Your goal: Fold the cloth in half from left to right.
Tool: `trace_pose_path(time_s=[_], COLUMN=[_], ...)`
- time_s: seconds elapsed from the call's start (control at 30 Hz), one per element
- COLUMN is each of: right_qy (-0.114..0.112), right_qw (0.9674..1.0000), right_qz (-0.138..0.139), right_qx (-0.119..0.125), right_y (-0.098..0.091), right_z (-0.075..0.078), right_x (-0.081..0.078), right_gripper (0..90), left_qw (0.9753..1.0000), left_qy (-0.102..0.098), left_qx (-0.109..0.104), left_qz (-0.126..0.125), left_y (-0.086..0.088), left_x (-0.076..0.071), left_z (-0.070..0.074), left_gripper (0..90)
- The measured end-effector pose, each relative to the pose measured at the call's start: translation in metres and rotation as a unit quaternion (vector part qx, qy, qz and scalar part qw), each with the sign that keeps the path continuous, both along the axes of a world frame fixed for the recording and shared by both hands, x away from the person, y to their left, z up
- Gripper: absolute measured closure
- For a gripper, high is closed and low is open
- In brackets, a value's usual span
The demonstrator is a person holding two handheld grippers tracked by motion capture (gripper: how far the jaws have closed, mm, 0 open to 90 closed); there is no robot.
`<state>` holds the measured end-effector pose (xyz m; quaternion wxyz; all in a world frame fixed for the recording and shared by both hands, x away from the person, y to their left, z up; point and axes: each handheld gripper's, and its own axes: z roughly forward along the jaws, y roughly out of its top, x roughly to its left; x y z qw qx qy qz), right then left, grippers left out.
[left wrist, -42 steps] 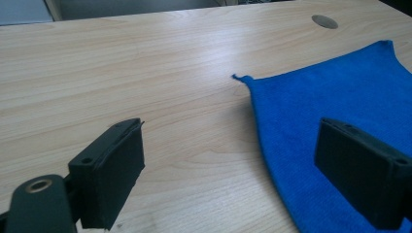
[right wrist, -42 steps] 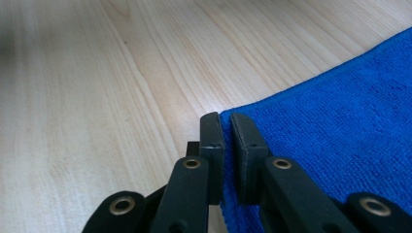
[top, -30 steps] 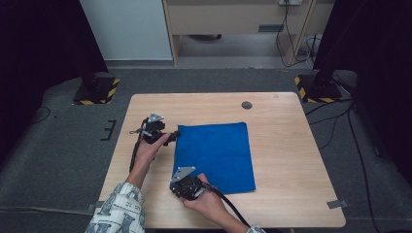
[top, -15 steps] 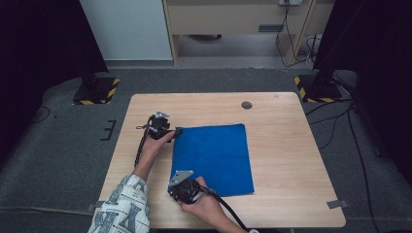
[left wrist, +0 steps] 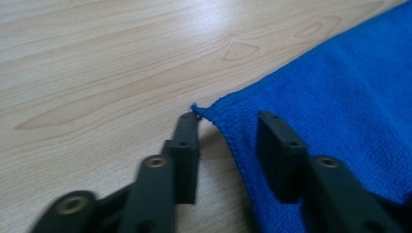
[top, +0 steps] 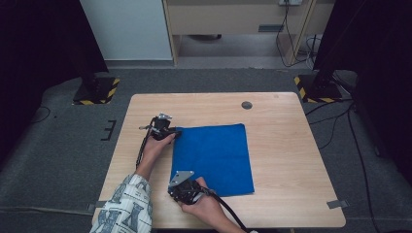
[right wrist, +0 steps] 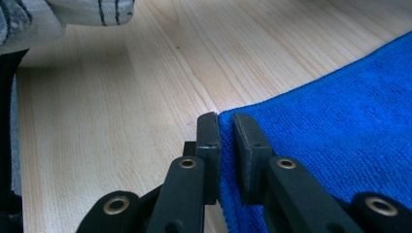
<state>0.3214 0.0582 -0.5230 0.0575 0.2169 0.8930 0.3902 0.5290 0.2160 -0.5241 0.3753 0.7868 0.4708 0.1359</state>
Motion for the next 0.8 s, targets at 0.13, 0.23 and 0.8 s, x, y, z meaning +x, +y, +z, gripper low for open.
trace_pose_path(time_s=[0.13, 0.23, 0.8], right_qy=[-0.002, -0.005, -0.03], right_qw=[1.0, 1.0, 0.9994], right_qz=[-0.002, -0.003, -0.005], right_qx=[0.001, 0.002, 0.018], right_y=[-0.001, 0.0, 0.007], right_z=[0.002, 0.003, 0.019], right_x=[-0.001, -0.002, -0.009], right_gripper=[82.3, 82.5, 87.0], left_qw=[0.9997, 0.9991, 0.9976], left_qy=[-0.013, -0.026, -0.054], left_qx=[-0.018, -0.031, -0.044], left_qz=[-0.011, -0.01, -0.001], left_y=[-0.001, -0.001, 0.013], left_x=[-0.002, -0.003, -0.011], left_z=[0.005, 0.01, 0.034], left_gripper=[82.2, 87.3, 88.6])
